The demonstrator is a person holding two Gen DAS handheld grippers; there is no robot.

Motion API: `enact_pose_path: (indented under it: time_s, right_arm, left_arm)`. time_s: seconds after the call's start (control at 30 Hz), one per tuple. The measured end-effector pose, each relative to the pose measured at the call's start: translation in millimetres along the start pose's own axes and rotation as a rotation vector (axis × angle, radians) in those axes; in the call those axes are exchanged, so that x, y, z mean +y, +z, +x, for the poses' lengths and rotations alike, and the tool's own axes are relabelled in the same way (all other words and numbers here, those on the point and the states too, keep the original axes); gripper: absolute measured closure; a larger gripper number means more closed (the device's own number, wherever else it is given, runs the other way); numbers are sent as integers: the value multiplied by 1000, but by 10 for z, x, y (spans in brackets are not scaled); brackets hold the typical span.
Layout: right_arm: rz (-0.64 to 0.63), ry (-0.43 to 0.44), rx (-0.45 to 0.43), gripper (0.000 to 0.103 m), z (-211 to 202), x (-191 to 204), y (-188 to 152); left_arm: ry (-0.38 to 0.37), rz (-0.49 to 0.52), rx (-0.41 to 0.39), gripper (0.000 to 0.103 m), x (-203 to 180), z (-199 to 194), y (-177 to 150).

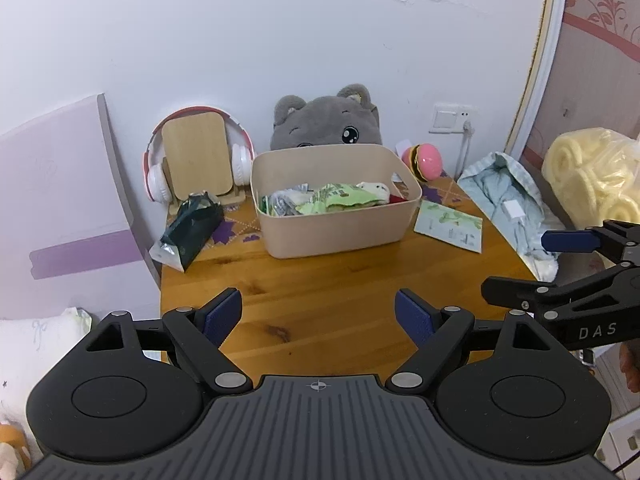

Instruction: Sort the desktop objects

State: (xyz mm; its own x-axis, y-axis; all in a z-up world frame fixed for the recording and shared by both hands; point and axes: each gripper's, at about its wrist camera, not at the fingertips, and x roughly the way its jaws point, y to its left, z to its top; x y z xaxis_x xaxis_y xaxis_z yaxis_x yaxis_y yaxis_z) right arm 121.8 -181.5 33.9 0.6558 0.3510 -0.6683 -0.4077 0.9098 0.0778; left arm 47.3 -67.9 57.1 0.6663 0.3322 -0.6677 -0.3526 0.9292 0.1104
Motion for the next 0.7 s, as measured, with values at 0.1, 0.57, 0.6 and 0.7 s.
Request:
enact_pose_path:
  time_s: [0.1, 0.57, 0.6, 0.7]
  right_arm:
    - [-7, 7, 10, 0, -53, 74, -21]
    - [-44, 6, 19, 0, -256, 344, -98]
    - [-44, 6, 21, 0, -261, 354, -100]
    - [-37, 17, 28, 0, -257, 363, -92]
  left_arm:
    - [-2, -10, 10, 18, 27, -57, -39]
    - [-35, -28, 22, 18, 81, -243, -157]
    - [-39, -25, 19, 18, 79, -256, -158]
    - [-32, -31, 22, 18, 84, -274, -166]
